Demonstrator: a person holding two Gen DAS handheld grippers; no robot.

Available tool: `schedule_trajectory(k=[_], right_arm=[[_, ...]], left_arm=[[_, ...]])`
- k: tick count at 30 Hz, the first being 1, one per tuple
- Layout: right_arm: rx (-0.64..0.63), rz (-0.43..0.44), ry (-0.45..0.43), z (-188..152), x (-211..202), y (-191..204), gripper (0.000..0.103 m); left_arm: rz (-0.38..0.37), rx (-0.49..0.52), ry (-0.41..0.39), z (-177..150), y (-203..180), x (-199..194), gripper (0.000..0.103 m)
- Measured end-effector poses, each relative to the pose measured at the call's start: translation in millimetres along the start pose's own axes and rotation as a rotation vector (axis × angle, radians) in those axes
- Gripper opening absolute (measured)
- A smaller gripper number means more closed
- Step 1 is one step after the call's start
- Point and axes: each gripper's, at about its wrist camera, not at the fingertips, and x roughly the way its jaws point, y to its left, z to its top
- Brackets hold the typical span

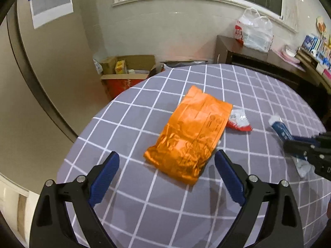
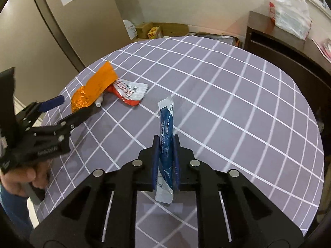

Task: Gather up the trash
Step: 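Grasp the blue tube with the right tool while the left tool grasps the orange bag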

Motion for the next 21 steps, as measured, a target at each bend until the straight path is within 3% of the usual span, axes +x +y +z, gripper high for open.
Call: schedule_trajectory(k=[2, 9, 21], right_arm=[[0.016, 0.011, -0.007, -3, -5, -6, 0.013], [0.062, 0.048, -0.036, -13, -25, -26, 0.013], [0.134, 0.066, -0.125, -29, -76, -67, 0.013]], left_arm=[[-0.035, -0.011, 0.003, 0, 1, 0, 0.062], [-0.049, -0.044, 0.007, -9, -10, -9, 0.060], [-0.056, -0.074, -0.069, -21, -44, -63, 0.060]])
